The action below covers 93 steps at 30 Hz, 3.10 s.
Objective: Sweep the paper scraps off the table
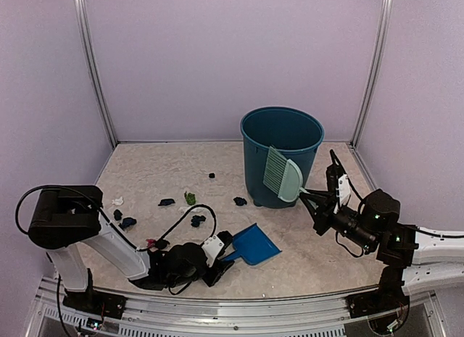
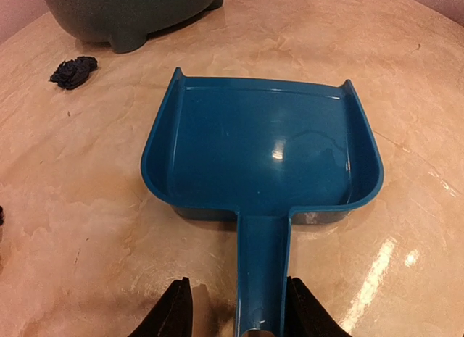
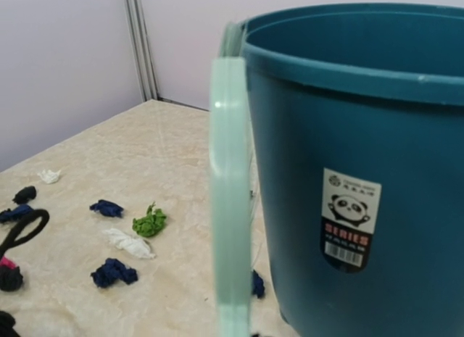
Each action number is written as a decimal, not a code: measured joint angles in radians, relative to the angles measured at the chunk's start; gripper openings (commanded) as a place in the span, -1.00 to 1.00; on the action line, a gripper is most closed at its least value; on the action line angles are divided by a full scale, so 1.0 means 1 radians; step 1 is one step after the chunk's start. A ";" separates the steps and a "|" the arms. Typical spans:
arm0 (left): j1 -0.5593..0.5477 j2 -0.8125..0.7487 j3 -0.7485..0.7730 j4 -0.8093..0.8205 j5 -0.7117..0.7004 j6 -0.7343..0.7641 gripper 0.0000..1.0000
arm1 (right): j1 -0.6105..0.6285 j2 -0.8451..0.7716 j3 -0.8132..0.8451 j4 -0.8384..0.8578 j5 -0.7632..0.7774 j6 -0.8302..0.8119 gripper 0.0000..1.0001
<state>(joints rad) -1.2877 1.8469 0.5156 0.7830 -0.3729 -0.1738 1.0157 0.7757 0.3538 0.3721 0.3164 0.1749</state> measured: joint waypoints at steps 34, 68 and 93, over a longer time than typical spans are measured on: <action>-0.016 -0.465 -0.010 -0.352 -0.058 -0.087 -0.60 | -0.004 0.146 0.141 -0.005 -0.063 0.029 -1.00; 0.114 -1.155 0.024 -1.225 -0.585 -0.515 -0.60 | -0.135 1.264 1.219 -0.076 -0.464 0.329 -1.00; 0.119 -1.225 0.014 -1.195 -0.579 -0.490 -0.62 | -0.101 1.746 1.708 -0.371 -0.658 0.837 -1.00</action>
<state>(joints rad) -1.1683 0.6216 0.5301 -0.4122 -0.9516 -0.6636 0.9146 2.5221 2.0621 0.0010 -0.3420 1.0115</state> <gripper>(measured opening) 0.193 0.081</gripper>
